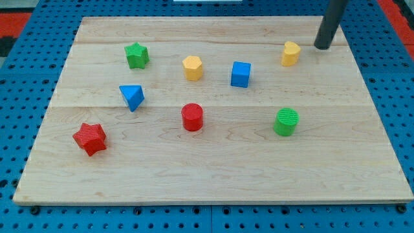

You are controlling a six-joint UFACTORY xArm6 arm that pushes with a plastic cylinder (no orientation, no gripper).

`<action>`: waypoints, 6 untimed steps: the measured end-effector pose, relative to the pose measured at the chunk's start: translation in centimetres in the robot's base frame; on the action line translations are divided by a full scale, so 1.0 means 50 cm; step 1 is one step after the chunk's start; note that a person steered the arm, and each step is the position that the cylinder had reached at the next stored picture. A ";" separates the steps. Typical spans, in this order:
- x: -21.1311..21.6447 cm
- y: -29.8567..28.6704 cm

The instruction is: Push the yellow heart into the blue cube

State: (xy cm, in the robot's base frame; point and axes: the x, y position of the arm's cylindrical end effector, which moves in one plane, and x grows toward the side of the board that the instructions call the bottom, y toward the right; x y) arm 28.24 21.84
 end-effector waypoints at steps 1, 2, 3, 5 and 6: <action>0.176 -0.195; 0.195 -0.188; 0.167 -0.145; 0.199 -0.314; 0.213 -0.255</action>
